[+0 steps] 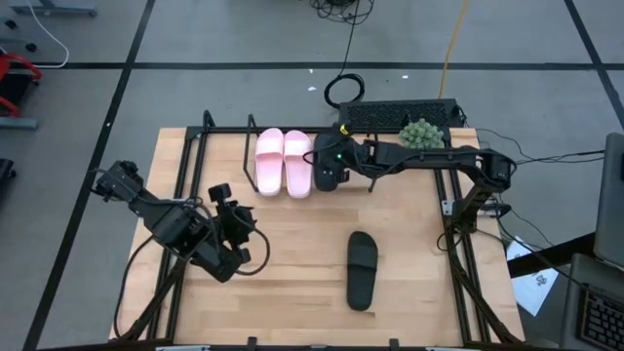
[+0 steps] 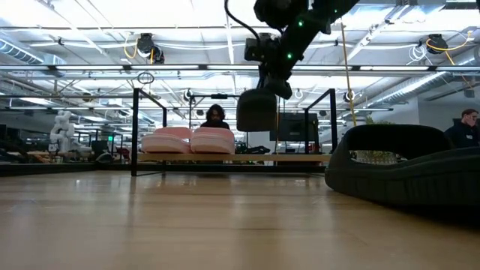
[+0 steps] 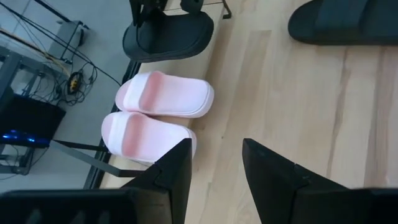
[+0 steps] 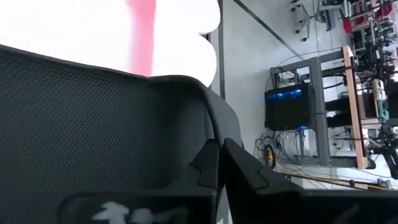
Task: Pick and place slides into the shelf
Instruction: Put the left black slipper on the shelf
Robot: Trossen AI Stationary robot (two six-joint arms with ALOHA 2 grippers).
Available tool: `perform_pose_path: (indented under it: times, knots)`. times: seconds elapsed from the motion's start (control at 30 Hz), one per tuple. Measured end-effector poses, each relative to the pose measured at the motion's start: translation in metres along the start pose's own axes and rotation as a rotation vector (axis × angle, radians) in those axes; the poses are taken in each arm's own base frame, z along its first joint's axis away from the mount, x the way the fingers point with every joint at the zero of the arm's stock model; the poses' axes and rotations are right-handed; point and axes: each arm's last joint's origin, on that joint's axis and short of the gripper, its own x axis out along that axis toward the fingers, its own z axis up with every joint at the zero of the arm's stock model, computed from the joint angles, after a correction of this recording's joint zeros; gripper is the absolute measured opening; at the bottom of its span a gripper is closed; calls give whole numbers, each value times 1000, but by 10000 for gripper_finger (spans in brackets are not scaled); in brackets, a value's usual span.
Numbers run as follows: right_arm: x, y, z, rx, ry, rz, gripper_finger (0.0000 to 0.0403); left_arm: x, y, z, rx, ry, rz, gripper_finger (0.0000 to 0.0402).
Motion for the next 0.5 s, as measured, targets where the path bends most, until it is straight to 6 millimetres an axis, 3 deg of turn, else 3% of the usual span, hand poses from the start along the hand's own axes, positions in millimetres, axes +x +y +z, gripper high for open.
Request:
perform_pose_path:
  times: [0.5]
  knots:
    - [23, 6, -24, -30, -34, -24, 0, 9, 8, 5, 6, 20, 29, 145]
